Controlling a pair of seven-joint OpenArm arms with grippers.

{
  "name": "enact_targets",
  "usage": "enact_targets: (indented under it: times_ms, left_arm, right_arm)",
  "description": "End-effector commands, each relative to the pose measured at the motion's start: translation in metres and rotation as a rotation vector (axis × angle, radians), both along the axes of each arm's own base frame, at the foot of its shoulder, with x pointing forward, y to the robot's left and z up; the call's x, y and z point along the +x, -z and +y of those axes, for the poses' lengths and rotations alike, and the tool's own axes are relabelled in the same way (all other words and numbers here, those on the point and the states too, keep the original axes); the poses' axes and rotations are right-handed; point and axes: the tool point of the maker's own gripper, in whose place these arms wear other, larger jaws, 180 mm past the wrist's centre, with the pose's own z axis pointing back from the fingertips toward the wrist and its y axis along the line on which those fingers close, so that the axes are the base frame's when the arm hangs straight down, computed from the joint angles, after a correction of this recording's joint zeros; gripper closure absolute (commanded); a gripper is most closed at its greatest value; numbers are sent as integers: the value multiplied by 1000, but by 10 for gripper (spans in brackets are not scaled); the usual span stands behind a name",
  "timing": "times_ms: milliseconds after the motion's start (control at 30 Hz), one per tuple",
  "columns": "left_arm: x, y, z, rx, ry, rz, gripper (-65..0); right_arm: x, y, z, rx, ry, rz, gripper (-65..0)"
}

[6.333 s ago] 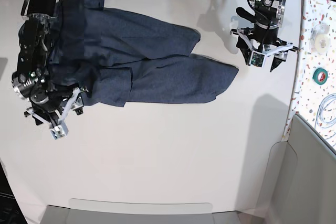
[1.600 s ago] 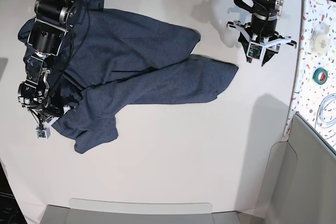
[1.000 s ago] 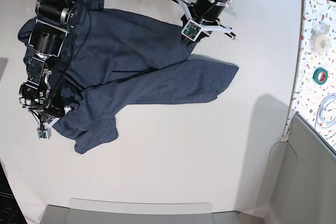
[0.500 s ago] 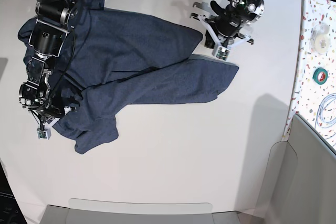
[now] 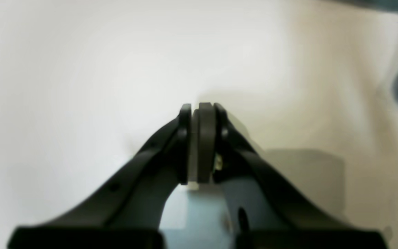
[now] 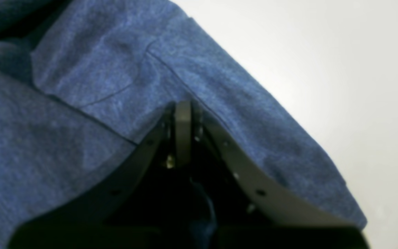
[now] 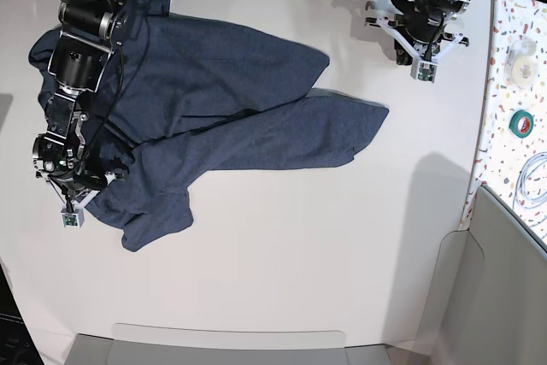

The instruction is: Layout the t-shirt on the table in an organized manner, then fold the t-shirt properly

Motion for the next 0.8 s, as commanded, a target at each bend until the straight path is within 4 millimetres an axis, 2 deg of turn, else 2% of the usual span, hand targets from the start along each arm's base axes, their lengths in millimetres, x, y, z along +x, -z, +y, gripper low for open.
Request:
enact_targets:
  times_ms: [0,33,200,333,467,567,633,700,767]
  left_arm:
    - [16,-29,-9,-8,30,-109,-39]
    - [18,-39,-16,-23,42,-135,-40]
    - [30,-48,-73,-235,121,-164,-43]
    - [26,-48,-125,-384,222,-102,-43]
    - [19,-44,-164,-473,307,-50,-43]
    - [14,-31,-178,-485,337,-3,-43]
    - [14,-10,-175,-463,327,47,-43]
    - [13,18,-164,-427,292,110,-42]
    - [13,47,-135,-370,203,167,-41]
  right_arm:
    - [12,-19,-7,-19,7,-45,0]
    - [12,-19,-6,-17,6,-45,0]
    - [11,-16,-4,-19,0,-39,0]
    - [11,-16,-4,-19,0,-39,0]
    - [11,-16,-3,-18,-2,-39,0]
    - [11,-14,1,-11,-5,-37,0]
    - [11,-14,3,-8,-7,-37,0]
    - [11,-14,3,-8,-7,-37,0]
    - [11,-14,4,-7,-8,-39,0]
